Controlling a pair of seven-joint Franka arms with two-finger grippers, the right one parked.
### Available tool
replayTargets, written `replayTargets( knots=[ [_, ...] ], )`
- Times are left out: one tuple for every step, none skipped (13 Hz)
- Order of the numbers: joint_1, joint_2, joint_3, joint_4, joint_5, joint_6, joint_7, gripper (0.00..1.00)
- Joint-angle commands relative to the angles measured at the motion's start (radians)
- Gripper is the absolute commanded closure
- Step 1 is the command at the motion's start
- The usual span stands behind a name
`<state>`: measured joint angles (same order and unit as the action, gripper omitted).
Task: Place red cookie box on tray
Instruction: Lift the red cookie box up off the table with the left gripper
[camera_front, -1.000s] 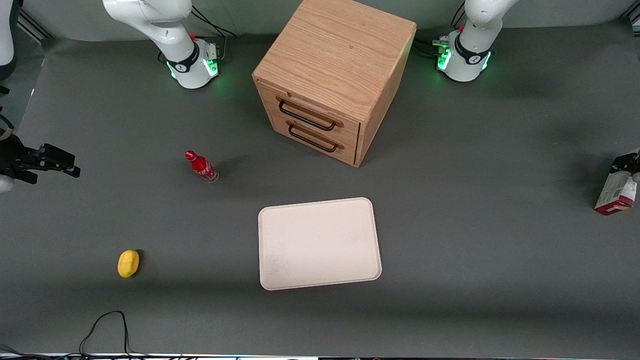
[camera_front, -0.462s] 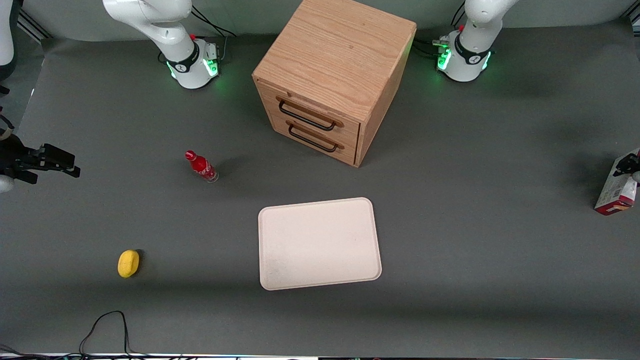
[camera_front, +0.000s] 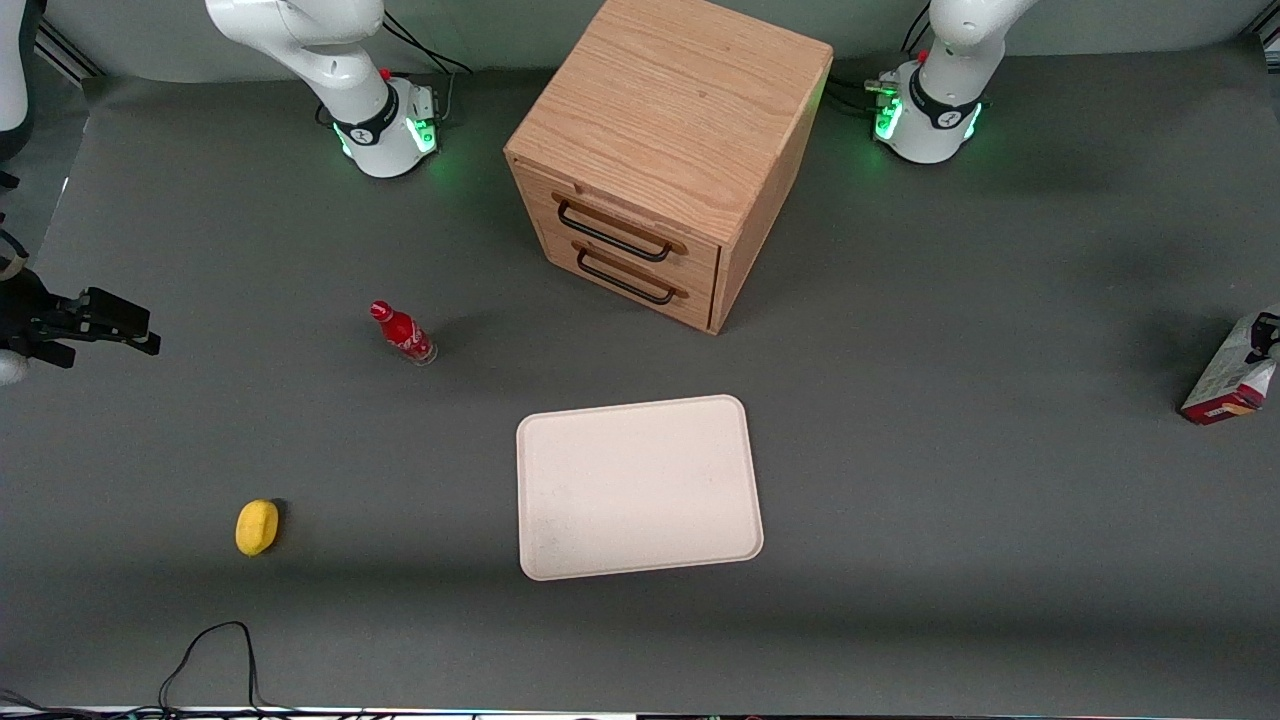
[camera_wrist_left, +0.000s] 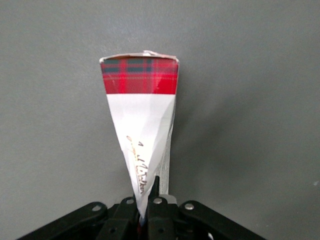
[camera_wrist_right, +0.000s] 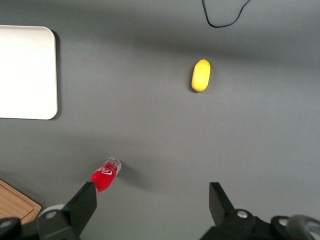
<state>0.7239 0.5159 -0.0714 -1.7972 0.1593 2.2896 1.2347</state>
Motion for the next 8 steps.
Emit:
replayTargets(
  knots=[
    [-0.039, -0.147, -0.008, -0.011, 0.002, -0.147, -0.065, 1.0],
    [-0.069, -0.204, -0.008, -0.008, 0.002, -0.212, -0.099, 1.0],
    [-0.092, -0.259, -0.008, -0.002, 0.003, -0.27, -0.141, 1.0],
    [-0.119, -0.305, -0.008, 0.021, 0.002, -0.342, -0.179, 1.0],
    [-0.147, -0.336, -0.008, 0.074, 0.003, -0.458, -0.217, 1.0],
    [-0.173, -0.342, -0.008, 0.163, 0.006, -0.589, -0.254, 1.0],
    [-0.199, -0.34, -0.008, 0.267, 0.011, -0.713, -0.276, 1.0],
    [-0.224, -0.333, -0.008, 0.374, 0.014, -0.827, -0.291, 1.0]
  ],
)
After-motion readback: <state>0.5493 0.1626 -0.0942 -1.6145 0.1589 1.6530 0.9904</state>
